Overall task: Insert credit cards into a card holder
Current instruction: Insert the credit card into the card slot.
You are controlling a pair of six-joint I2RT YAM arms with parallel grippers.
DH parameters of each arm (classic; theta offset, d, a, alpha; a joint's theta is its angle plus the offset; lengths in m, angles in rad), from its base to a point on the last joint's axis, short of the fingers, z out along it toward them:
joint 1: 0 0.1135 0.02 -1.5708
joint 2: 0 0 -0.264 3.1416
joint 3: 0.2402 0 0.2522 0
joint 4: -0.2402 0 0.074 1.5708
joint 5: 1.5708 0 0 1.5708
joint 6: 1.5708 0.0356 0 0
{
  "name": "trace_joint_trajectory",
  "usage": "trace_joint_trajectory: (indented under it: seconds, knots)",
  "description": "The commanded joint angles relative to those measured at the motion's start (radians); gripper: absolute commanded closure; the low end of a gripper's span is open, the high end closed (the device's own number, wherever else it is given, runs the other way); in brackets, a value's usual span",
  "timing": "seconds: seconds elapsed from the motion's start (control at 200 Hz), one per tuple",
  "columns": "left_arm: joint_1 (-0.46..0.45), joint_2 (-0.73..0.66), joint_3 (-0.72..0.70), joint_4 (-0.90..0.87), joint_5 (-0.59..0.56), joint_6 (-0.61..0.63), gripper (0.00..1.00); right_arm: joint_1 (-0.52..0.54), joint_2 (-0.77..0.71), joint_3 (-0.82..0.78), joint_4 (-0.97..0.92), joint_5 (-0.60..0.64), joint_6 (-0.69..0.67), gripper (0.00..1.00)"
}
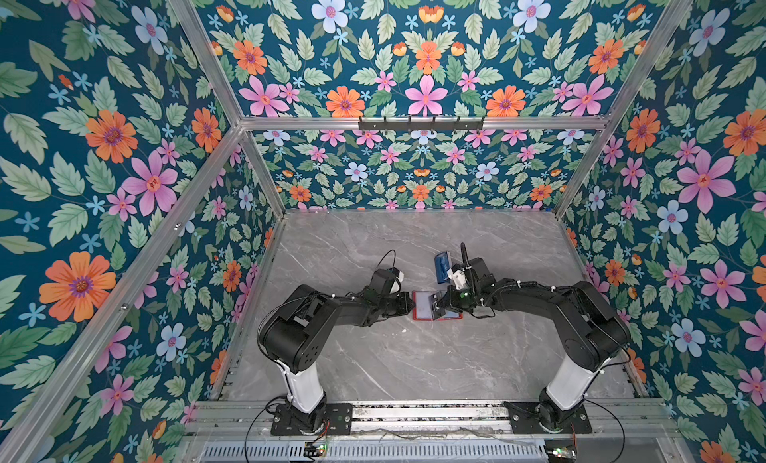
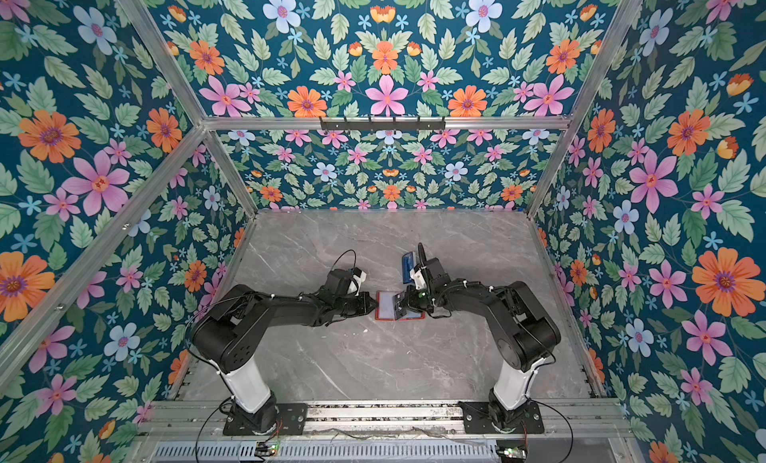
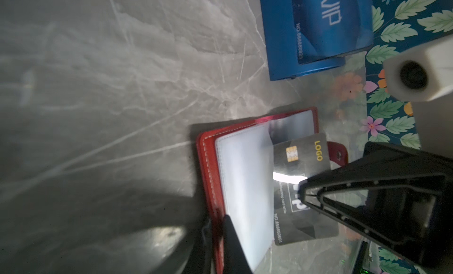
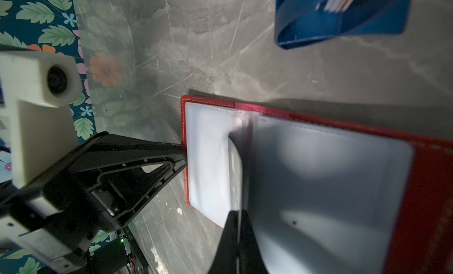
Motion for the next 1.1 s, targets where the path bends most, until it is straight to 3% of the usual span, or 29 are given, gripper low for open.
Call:
trace_joint_trajectory:
  seconds: [0.0,0.335,0.945,1.095]
  knots:
    - [0.0,0.01,-0.004,-0.084,-0.018,0.011,0.9,-0.005,0.011,-0.012,0.004,0.022,0.025,1.0]
    - [-0.002,0.008,-0.006,-0.091,-0.023,0.013,0.93,-0.015,0.041,-0.043,0.119,0.002,0.076,1.0]
    - [-0.001,0.011,-0.001,-0.091,-0.016,0.015,0.94,-0.012,0.053,-0.058,0.106,-0.002,0.081,1.0]
    - [-0.004,0.008,-0.007,-0.079,-0.008,0.01,1.0,0.007,0.029,-0.046,0.04,0.051,0.06,0.83]
